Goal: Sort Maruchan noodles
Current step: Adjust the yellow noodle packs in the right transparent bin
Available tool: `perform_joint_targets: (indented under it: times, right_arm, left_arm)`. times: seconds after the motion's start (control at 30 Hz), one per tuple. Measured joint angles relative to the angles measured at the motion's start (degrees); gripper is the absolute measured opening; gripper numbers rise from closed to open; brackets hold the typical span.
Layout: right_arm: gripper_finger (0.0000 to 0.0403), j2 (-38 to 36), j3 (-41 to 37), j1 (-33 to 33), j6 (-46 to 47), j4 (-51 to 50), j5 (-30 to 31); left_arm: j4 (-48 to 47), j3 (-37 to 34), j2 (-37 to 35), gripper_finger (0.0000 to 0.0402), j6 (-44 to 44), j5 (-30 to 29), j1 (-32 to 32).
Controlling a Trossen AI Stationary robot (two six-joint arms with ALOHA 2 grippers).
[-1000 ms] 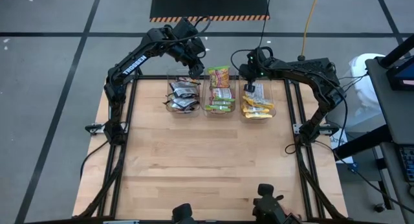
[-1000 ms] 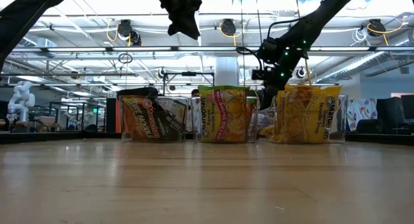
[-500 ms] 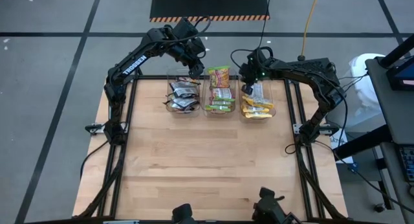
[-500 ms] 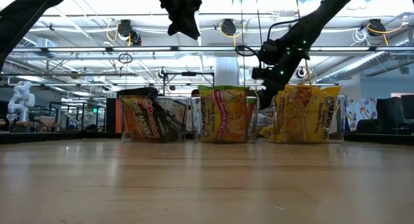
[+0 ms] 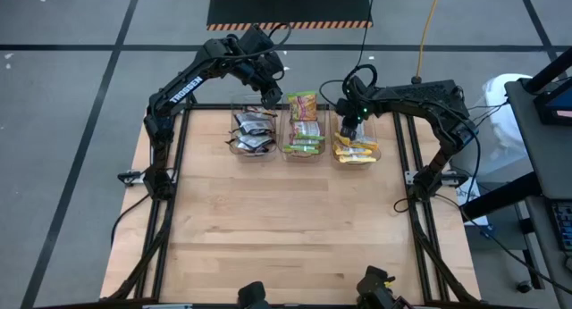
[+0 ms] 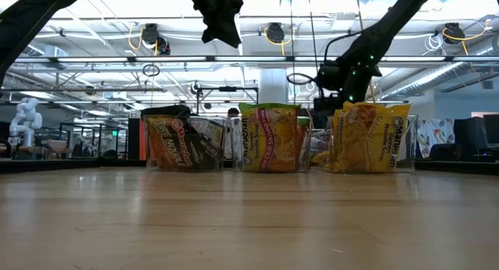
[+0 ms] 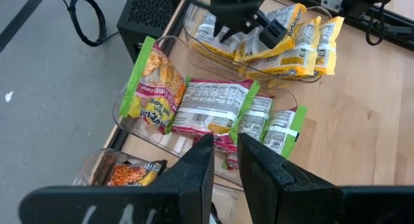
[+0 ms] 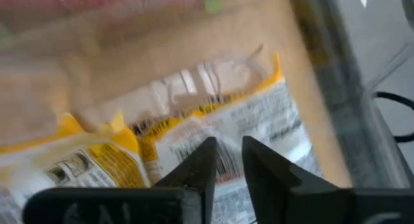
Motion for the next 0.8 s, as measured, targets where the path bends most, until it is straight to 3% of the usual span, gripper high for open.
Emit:
perform_joint_targets:
  times: [0.2, 0.43, 0.8]
  right_arm:
    - [0.009, -0.3, -4.3, -0.1, -5.0, 2.7, 2.1]
    - [0.0085, -0.2, -4.5, -0.2, -6.6, 3.9, 0.9]
    - [0.0005, -0.1, -4.5, -0.6, -9.4, 4.6, -0.7]
  left_arm:
    - [0.0, 0.0, 0.0, 0.0074, -0.2, 0.0, -0.5]
    - [0.0, 0.0, 0.0, 0.0074, -0.2, 0.0, -1.6]
    - [-0.1, 0.0, 0.0, 0.0074, 0.3, 0.0, -2.0]
